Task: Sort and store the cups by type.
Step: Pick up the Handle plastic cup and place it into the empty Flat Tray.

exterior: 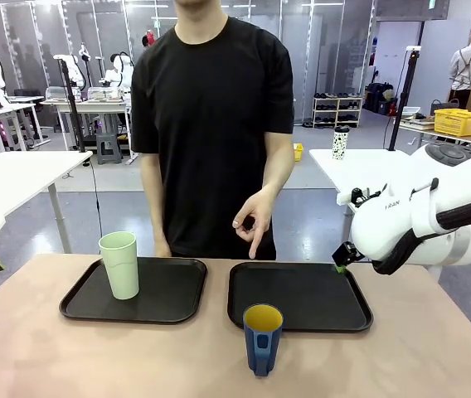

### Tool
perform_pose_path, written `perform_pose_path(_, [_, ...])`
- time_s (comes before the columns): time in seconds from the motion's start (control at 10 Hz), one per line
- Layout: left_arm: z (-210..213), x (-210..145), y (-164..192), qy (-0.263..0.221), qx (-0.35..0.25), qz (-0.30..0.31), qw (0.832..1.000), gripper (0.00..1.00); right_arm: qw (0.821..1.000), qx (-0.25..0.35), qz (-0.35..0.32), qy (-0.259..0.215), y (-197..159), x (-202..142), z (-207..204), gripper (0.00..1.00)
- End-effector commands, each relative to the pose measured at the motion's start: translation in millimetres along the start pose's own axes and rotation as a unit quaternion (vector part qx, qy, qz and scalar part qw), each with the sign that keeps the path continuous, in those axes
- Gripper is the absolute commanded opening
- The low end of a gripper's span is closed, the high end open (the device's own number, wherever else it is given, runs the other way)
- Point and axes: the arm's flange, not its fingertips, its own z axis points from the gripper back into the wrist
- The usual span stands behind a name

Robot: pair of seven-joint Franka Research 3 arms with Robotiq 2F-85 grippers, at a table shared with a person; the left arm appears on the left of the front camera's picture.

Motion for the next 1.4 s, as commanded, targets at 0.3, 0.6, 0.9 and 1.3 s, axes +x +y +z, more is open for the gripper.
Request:
perform_pose_path(0.3, [-1, -3, 5, -0.013, 0.007, -0.007, 1.0, 1.0, 0.926, -0.035, 0.373, 0.052, 22, 4, 26, 1.0])
perform_pose_path(0.6, [-1, -3, 5, -0.013, 0.007, -0.007, 1.0, 1.0, 0.858, 0.065, 0.506, 0.063, 39, -10, 34, 1.0])
perform_pose_path(0.9, [-1, -3, 5, -0.013, 0.007, -0.007, 1.0, 1.0, 0.818, 0.108, 0.561, 0.067, 49, -21, 40, 1.0])
perform_pose_path(1.3, [-1, -3, 5, -0.013, 0.007, -0.007, 1.0, 1.0, 0.828, 0.098, 0.549, 0.059, 62, -19, 30, 1.0])
